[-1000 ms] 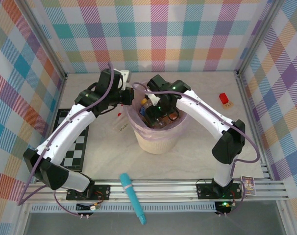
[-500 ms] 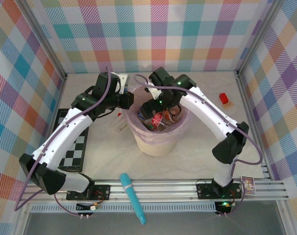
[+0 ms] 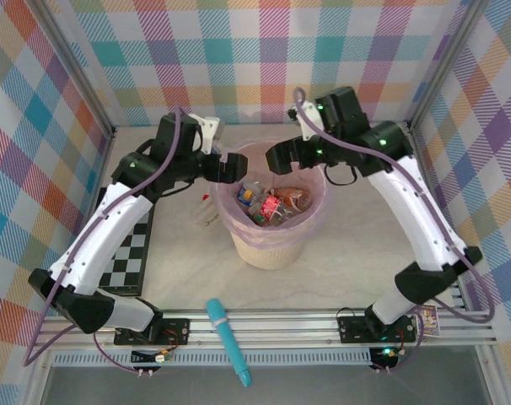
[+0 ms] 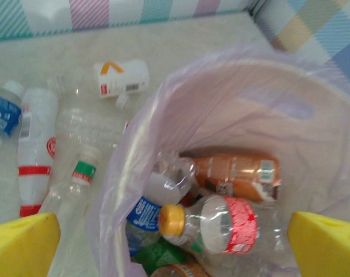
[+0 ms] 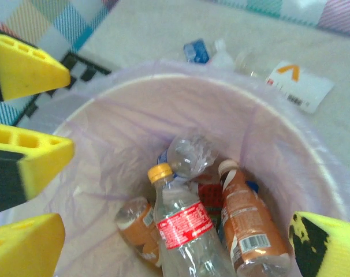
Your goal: Put the plastic bottles in the bin
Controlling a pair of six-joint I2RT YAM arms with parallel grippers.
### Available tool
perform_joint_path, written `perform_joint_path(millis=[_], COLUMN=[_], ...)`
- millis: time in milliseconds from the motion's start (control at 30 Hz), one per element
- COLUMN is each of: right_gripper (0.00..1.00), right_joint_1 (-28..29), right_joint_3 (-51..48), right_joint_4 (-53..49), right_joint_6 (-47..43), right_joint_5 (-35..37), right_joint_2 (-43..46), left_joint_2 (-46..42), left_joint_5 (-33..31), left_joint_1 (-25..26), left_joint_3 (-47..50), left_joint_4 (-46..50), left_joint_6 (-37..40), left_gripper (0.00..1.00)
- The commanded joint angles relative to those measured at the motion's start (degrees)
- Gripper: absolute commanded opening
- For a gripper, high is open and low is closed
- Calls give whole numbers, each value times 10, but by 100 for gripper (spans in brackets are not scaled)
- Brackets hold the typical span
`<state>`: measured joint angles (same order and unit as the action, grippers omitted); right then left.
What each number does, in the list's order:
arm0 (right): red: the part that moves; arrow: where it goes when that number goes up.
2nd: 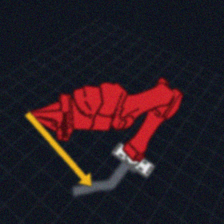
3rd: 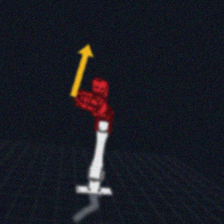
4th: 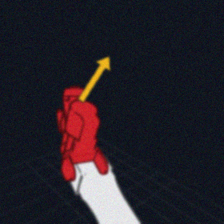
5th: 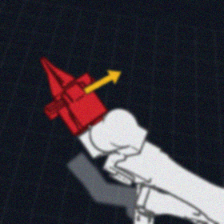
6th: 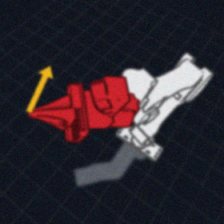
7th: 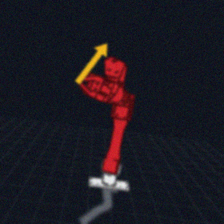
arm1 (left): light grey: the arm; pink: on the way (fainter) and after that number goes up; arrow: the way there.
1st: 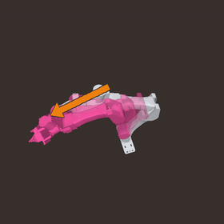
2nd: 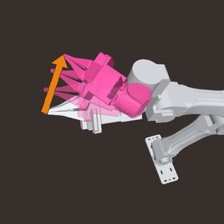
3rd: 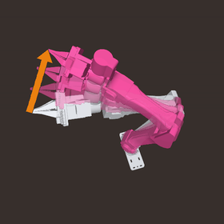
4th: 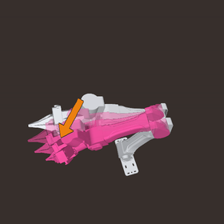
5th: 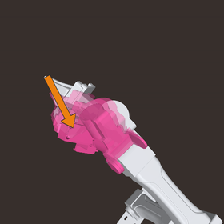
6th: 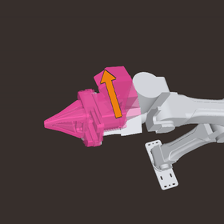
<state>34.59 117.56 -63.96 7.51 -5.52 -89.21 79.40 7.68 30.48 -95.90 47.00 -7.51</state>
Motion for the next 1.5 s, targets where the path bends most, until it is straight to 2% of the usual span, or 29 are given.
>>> perform_joint_path(millis=[0,133,233,467,733,1100,1200,1333,1467], right_gripper=[99,99,99,100,100,99,99,99,99], right_joint_1=[-26,-61,-77,-104,-120,-123,-122,-123,-123], right_joint_3=[-38,-72,-100,-210,-300,-340,-345,-353,-365], right_joint_4=[74,79,75,75,68,51,50,56,60], right_joint_6=[41,56,62,95,124,132,132,134,136], right_joint_5=[-23,-34,-40,-32,-45,-47,-44,-46,-47], right_joint_2=[53,87,110,193,259,278,280,282,280], left_joint_2=[6,37,87,233,414,519,537,548,549], left_joint_5=[13,68,86,102,119,69,78,48,32], left_joint_1=[-26,-133,-198,-265,-272,-271,-270,-267,-266], left_joint_3=[-53,-60,-55,-45,-121,-168,-178,-175,-163], left_joint_4=[35,19,-3,-102,-100,-90,-83,-82,-83], left_joint_6=[26,18,17,28,73,80,72,54,39], left_gripper=[100,100,100,100,100,98,95,89,78])
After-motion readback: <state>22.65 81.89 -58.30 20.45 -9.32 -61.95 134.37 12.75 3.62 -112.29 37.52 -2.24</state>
